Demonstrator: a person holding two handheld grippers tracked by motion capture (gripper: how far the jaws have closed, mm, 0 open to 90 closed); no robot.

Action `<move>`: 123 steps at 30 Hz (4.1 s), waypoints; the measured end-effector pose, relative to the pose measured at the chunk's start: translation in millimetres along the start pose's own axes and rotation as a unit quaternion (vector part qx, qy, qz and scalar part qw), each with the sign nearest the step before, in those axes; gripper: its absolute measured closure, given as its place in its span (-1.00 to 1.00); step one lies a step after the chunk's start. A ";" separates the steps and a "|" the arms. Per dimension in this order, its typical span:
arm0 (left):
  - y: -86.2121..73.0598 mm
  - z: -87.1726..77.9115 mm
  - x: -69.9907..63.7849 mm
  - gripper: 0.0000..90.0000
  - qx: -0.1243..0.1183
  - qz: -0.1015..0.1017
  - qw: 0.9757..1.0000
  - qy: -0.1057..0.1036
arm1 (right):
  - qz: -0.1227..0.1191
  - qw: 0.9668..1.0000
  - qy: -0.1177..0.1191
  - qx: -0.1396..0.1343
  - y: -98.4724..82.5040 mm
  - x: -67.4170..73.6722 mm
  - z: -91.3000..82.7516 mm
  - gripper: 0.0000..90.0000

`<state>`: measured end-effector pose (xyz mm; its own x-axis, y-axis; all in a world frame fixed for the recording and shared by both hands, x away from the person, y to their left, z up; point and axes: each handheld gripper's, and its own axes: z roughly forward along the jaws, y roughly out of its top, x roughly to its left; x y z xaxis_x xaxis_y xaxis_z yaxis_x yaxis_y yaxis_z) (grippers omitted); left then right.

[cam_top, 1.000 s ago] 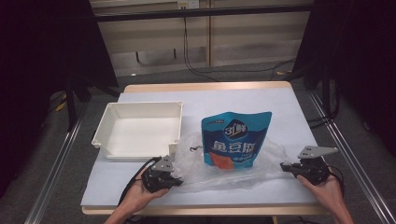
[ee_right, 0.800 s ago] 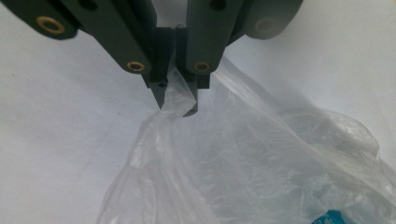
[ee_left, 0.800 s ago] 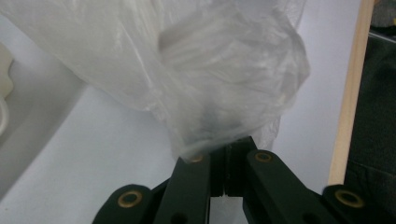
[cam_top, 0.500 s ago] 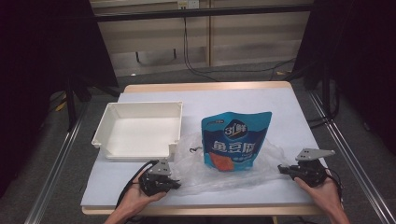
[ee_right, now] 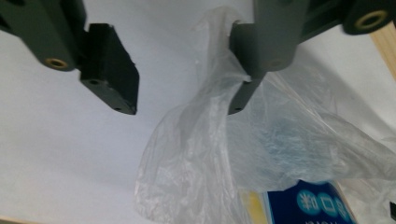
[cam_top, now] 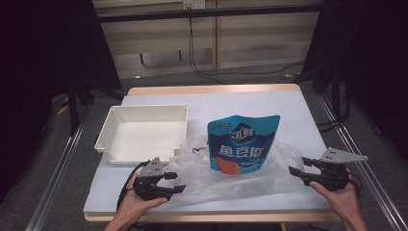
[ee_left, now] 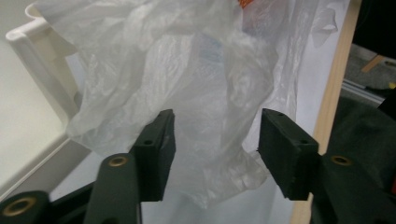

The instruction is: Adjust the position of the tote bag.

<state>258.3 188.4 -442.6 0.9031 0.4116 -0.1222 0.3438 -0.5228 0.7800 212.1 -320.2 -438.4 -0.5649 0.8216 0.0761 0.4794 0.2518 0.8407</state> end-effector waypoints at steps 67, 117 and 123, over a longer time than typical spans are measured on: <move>26.7 59.2 19.3 1.00 0.090 0.040 0.995 0.003 | -0.020 0.998 0.046 0.027 43.5 -9.6 58.7 1.00; 55.6 17.2 0.9 -0.11 -0.035 0.027 0.999 -0.006 | -0.035 0.999 -0.008 -0.041 52.8 5.6 5.1 -0.46; 61.5 22.6 -7.2 0.28 -0.039 0.048 0.998 -0.022 | -0.040 0.998 -0.001 -0.041 56.2 11.3 8.2 -0.59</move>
<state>278.7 136.4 -407.6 0.9419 0.3285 -0.0697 0.2356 -0.4984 0.8343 238.1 -292.6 -394.7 -0.5978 0.8016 0.0053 0.3756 0.2742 0.8853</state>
